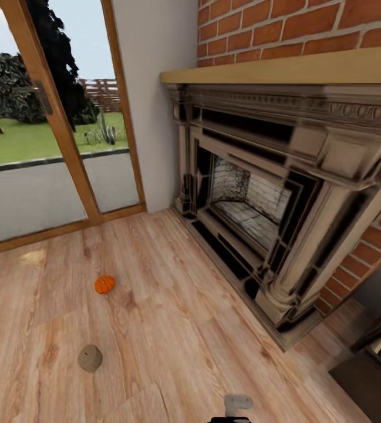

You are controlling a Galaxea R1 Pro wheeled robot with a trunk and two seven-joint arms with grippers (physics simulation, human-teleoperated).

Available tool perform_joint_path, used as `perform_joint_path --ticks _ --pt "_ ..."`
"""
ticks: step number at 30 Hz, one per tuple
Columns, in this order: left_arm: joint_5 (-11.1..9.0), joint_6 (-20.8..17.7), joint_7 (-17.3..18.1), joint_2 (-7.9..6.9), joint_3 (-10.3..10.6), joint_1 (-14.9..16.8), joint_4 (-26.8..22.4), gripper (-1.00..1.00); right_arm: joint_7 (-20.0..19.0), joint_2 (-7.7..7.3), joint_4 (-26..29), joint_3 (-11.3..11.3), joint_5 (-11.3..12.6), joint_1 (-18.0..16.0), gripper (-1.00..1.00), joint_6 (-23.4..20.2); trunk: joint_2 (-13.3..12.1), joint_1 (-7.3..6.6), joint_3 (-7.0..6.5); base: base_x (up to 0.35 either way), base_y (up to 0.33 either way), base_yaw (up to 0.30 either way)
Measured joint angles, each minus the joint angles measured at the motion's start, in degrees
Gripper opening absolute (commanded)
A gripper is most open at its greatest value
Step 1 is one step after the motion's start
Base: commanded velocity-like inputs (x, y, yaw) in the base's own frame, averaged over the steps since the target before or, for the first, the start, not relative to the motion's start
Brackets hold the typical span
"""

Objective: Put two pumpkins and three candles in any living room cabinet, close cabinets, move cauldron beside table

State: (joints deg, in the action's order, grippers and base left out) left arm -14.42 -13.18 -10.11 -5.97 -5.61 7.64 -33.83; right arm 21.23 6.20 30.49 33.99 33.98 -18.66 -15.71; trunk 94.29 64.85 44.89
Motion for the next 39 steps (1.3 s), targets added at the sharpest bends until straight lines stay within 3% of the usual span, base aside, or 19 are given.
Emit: perform_joint_path --ticks 15,22,24,28,31,34,39 --pt "0.0 -0.1 -0.1 0.29 0.0 0.0 -0.5 1.00 0.0 0.04 0.0 0.0 0.0 0.0 1.00 0.0 0.0 0.03 0.95 0.168 0.050 0.223" --pt "-0.1 -1.5 -0.1 0.25 -0.1 0.0 -2.5 1.00 0.0 0.41 0.0 0.0 0.0 0.0 1.00 0.1 -2.8 -1.50 0.15 0.002 0.000 0.223" --pt "-1.1 -5.4 -0.1 0.07 -0.1 0.0 -5.7 1.00 0.1 0.43 0.0 0.0 0.0 0.0 1.00 0.1 -3.6 -1.94 -0.09 0.000 0.000 0.223" --pt "-7.0 -22.1 0.0 -1.15 -0.3 0.0 -18.1 1.00 0.1 0.44 0.0 0.0 0.0 0.0 1.00 0.1 -5.2 -2.82 -0.56 0.000 0.000 0.221" --pt "-9.5 -30.8 0.0 -2.96 -0.7 0.2 -24.8 1.00 0.1 0.44 0.0 -0.1 0.0 0.0 1.00 0.2 -6.4 -3.48 -0.89 0.000 0.000 0.210" --pt "-9.9 -32.9 -0.2 -3.37 -0.7 1.4 -26.2 1.00 0.1 0.49 0.0 -0.1 0.1 0.0 1.00 0.2 -7.6 -4.14 -1.23 0.000 0.000 0.206" --pt "-9.9 -33.4 -0.4 -3.41 -0.7 3.1 -27.0 1.00 0.2 1.26 0.0 -0.1 0.1 0.0 1.00 0.2 -9.2 -5.02 -1.61 0.000 0.000 0.205"
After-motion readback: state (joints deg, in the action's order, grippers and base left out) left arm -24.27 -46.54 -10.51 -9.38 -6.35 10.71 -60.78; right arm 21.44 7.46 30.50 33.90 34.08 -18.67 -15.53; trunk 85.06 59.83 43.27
